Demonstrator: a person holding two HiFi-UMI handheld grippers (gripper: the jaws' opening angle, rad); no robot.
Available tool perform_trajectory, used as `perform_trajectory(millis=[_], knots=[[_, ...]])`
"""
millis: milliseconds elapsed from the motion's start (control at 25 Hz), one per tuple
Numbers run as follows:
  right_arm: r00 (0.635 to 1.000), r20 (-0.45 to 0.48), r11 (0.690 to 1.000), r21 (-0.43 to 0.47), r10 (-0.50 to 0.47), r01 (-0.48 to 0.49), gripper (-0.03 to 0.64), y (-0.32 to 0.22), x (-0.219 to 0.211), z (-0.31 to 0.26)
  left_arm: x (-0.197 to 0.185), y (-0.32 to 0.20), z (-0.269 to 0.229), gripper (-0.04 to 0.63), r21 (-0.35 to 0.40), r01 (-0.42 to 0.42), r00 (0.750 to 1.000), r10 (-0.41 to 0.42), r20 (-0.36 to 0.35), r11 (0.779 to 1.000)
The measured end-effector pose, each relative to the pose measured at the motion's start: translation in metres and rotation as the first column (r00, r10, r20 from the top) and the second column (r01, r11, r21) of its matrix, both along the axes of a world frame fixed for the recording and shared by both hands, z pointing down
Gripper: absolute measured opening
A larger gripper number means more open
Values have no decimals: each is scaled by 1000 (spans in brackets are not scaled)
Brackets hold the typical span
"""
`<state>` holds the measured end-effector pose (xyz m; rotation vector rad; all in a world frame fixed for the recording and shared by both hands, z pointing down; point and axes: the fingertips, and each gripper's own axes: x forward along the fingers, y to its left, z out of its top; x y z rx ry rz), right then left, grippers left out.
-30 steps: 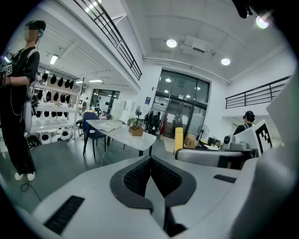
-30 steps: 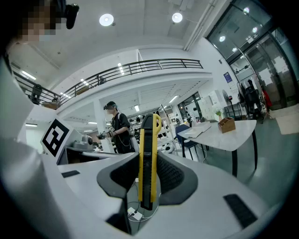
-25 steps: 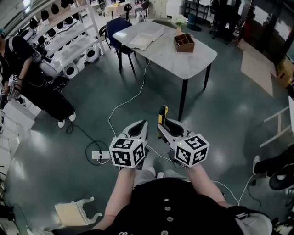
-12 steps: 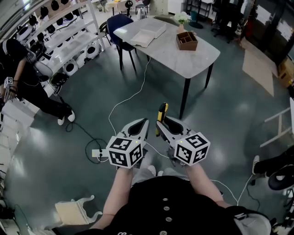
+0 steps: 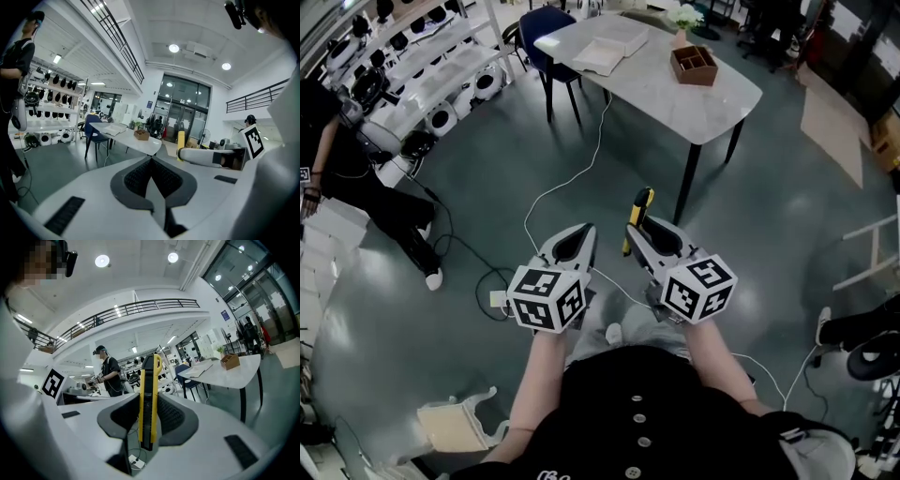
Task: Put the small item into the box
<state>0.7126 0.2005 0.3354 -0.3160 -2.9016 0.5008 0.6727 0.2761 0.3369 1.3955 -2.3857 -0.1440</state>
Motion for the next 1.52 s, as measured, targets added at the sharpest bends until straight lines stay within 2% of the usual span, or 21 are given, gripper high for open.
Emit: perform_trajectory(millis=[400, 640, 920, 1080, 1280, 1520], knots=[[998, -24, 998, 8, -57, 57, 118, 9, -42, 7, -40, 9, 15, 17, 4, 37, 998, -36, -46, 999], [996, -20, 996, -14, -87, 87, 118, 6, -87, 14, -79, 16, 24, 17, -22, 71, 996, -72, -50, 997], [991, -7, 991, -14, -135, 135, 118, -2, -163, 13, -151, 9, 28, 17, -23, 113, 992, -114, -60, 993], [989, 3, 988, -17, -150, 150, 118, -7, -218, 11, -200, 3, 23, 17, -40, 118, 992, -120, -42, 992], [983, 27, 983, -20, -183, 184, 118, -12, -279, 1, -265, -7, 10, 18, -23, 137, 990, -138, -25, 990], [982, 14, 982, -12, -187, 187, 118, -24, -332, 2, -323, -25, 12, 18, 3, 126, 991, -126, -54, 992]])
